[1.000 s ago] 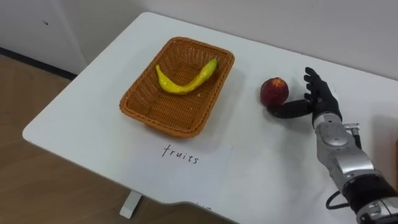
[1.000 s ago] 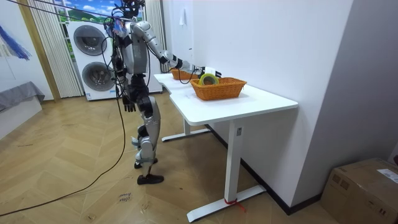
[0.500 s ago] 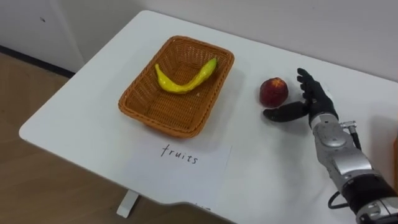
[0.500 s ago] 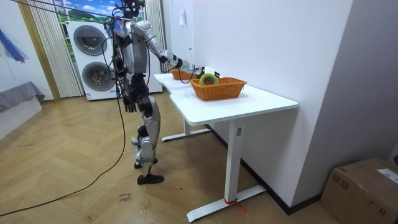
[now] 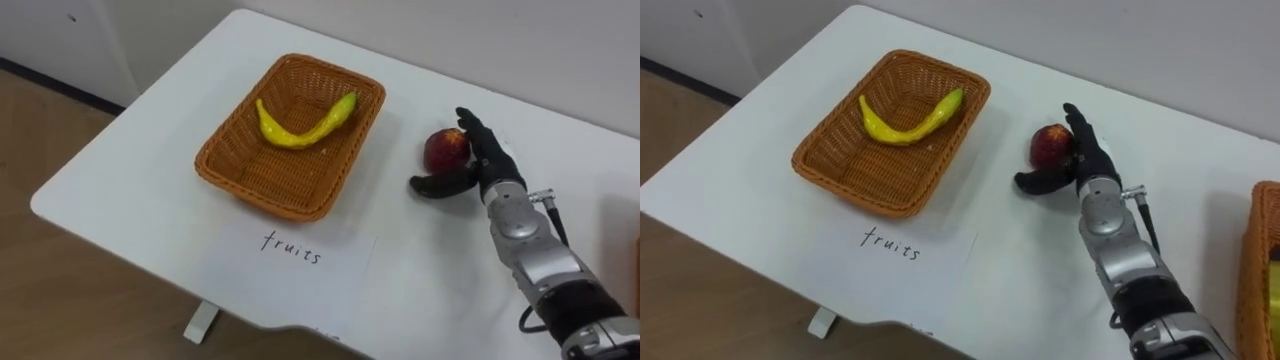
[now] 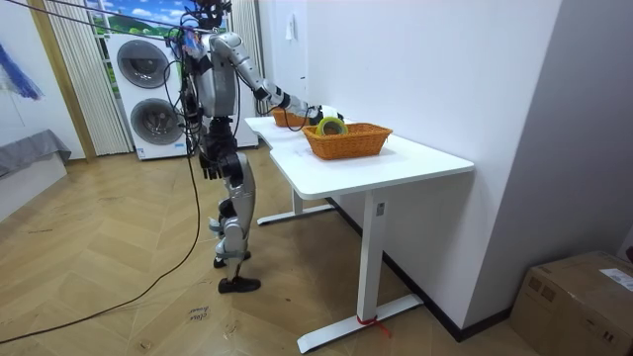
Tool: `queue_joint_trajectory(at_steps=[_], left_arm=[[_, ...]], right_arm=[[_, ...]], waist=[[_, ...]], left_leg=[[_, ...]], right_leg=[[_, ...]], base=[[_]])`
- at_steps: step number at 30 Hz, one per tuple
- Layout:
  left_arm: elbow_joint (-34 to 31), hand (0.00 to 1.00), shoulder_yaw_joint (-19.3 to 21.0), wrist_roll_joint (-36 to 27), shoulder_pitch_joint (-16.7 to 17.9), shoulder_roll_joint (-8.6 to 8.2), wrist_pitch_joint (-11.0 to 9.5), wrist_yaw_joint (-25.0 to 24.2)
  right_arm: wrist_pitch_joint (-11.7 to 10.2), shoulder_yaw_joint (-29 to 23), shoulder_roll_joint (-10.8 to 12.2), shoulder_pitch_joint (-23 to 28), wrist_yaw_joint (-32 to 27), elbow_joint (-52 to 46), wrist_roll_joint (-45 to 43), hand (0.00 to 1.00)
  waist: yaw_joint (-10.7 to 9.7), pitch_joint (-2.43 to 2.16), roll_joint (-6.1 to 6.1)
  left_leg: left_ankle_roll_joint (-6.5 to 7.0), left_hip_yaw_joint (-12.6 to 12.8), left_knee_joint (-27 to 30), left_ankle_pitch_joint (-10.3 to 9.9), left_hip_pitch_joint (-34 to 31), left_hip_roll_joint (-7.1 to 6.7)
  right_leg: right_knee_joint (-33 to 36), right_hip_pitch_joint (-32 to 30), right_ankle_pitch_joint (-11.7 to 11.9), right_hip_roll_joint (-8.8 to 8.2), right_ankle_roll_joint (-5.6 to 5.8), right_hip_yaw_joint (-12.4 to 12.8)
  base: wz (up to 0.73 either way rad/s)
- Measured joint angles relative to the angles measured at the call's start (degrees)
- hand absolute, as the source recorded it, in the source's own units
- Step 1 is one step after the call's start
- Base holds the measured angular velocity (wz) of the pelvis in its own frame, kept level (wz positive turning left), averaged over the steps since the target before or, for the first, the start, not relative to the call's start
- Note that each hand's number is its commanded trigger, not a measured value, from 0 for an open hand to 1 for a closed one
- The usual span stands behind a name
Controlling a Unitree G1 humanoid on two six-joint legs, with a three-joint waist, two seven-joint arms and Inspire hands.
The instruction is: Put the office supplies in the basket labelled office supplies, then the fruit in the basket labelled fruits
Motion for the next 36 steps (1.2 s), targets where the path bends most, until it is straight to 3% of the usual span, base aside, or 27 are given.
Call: queue_joint_trajectory(at_steps=[6, 9, 14, 24, 25, 26, 27, 36], left_arm=[[0.0, 0.0, -0.1, 0.1, 0.0, 0.0, 0.1, -0.6], [-0.1, 0.0, -0.2, 0.1, 0.0, 0.0, 0.1, -1.4], [-0.2, 0.0, -0.1, 0.1, -0.2, 0.31, 0.2, -1.5], [-0.2, 0.0, -0.2, 0.0, -1.1, 0.47, 1.0, -1.3], [-0.2, 0.0, -0.2, 0.0, -1.2, 0.51, 1.1, -1.2], [-0.2, 0.0, -0.2, 0.0, -1.3, 0.58, 1.1, -1.1], [-0.2, 0.0, -0.2, 0.0, -1.4, 0.64, 1.1, -1.1], [-0.1, 0.0, -0.1, -0.1, -1.7, 0.73, 1.4, -1.0]], right_arm=[[0.0, 1.3, -0.1, 0.0, 0.6, 0.5, -0.3, 0.0], [0.1, 1.5, -0.2, 0.0, 0.7, 0.5, -0.4, 0.0], [0.1, 3.2, -0.4, 0.0, 1.0, 0.5, -0.5, 0.0], [0.1, 3.4, -0.3, 0.0, 1.1, 1.1, -1.6, 0.0], [0.1, 3.4, -0.3, 0.0, 1.1, 1.1, -1.6, 0.32], [0.1, 3.4, -0.3, 0.0, 1.1, 1.1, -1.6, 0.54], [0.1, 3.4, -0.3, 0.0, 1.1, 1.1, -1.9, 1.0], [1.4, 3.1, -1.5, -2.1, 0.4, 2.8, -7.2, 1.0]], waist=[[0.3, 0.34, -0.32], [1.4, 0.3, -0.74], [1.6, 0.24, -1.55], [1.7, 0.41, -1.51], [1.7, 0.42, -1.51], [1.7, 0.42, -1.5], [1.7, 0.42, -1.5], [1.9, 0.45, -1.44]], left_leg=[[-0.08, 0.0, -0.2, 0.0, 0.0, 0.06], [-0.11, 0.4, -0.3, 0.1, -0.2, 0.14], [-0.14, 0.4, -0.2, 0.1, -0.2, 0.15], [-0.14, 0.2, 0.0, 0.1, -0.6, 0.13], [-0.14, 0.2, 0.0, 0.1, -0.6, 0.13], [-0.14, 0.1, 0.0, 0.1, -0.7, 0.13], [-0.14, 0.1, 0.1, 0.1, -0.7, 0.13], [-0.14, -0.4, 0.7, 0.1, -1.1, 0.07]], right_leg=[[0.0, 0.1, 0.0, 0.2, -0.01, 0.6], [0.0, -0.4, 0.0, 0.34, -0.08, 1.3], [0.0, -0.4, 0.1, 0.37, -0.15, 1.3], [0.1, -0.6, 0.1, 0.37, -0.19, 1.2], [0.1, -0.6, 0.1, 0.37, -0.19, 1.2], [0.1, -0.6, 0.1, 0.36, -0.19, 1.2], [0.1, -0.6, 0.1, 0.36, -0.19, 1.2], [0.2, -0.5, 0.2, 0.34, -0.31, 0.6]], base=[[-0.01], [-0.1], [-0.01], [0.0], [0.0], [0.0], [0.0], [0.02]])
